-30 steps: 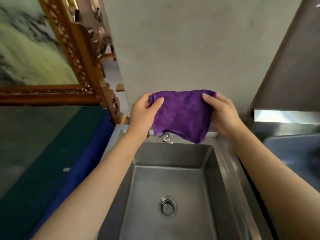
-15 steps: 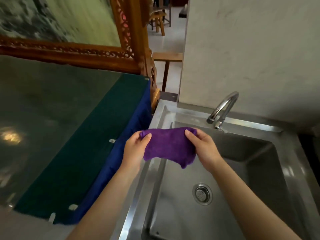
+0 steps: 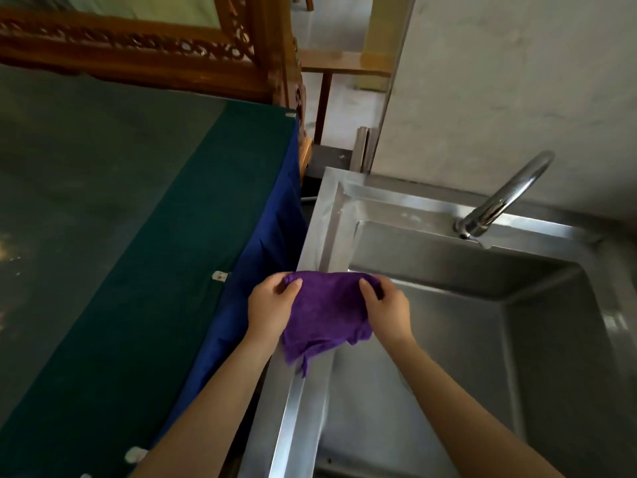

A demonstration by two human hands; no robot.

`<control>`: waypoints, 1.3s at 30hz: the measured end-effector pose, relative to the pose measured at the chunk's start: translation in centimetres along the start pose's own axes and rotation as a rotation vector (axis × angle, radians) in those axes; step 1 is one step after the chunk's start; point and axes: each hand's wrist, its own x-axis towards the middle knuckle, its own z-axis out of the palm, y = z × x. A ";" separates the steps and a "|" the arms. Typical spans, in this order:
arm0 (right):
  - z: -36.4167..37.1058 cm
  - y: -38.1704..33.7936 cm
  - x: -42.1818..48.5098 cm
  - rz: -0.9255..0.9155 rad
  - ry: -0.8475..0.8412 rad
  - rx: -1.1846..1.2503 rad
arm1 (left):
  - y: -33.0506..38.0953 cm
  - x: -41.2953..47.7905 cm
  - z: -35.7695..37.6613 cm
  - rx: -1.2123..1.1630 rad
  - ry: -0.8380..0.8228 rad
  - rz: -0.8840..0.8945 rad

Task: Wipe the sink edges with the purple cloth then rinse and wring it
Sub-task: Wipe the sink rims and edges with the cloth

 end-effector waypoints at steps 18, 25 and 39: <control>8.3 3.2 9.7 -0.604 -0.292 -0.839 | -7.1 2.0 3.3 0.409 -0.186 0.337; 8.8 1.3 16.0 -0.496 -0.278 -0.823 | -7.2 2.1 4.8 0.881 -0.183 0.392; 8.6 0.4 19.6 -0.493 -0.264 -0.779 | -6.1 3.5 6.9 0.995 -0.079 0.412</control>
